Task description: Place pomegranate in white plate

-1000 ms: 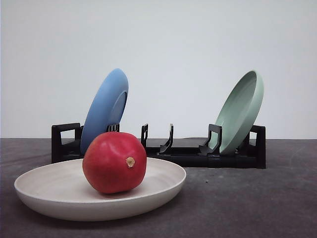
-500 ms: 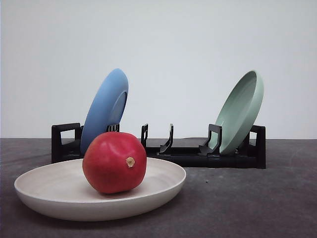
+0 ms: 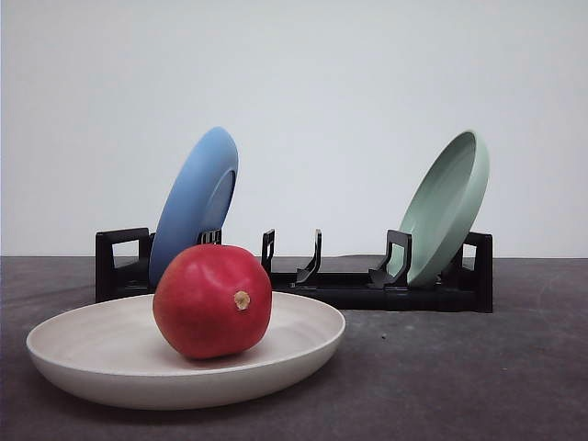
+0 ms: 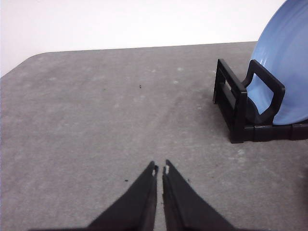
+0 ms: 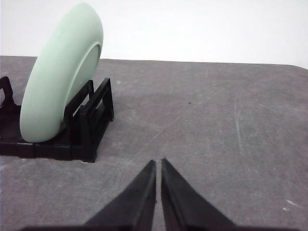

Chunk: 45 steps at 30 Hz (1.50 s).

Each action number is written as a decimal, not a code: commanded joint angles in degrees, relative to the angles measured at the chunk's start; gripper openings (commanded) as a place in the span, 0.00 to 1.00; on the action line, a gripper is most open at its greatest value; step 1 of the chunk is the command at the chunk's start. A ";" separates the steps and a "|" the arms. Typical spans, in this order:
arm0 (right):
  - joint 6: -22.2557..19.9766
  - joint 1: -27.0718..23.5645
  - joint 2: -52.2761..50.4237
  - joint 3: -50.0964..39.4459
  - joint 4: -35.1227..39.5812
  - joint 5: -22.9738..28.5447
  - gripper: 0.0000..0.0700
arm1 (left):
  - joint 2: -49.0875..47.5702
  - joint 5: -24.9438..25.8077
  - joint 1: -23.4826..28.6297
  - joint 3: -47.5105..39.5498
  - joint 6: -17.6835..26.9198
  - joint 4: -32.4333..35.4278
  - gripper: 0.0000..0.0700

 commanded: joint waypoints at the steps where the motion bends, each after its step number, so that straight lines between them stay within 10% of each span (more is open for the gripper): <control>1: 0.61 0.00 0.00 -0.22 0.66 0.00 0.02 | -0.09 0.07 0.00 -0.63 0.83 -0.07 0.00; 45: 0.61 0.00 0.00 -0.22 0.66 0.00 0.02 | -0.09 0.07 0.00 -0.63 0.83 -0.07 0.00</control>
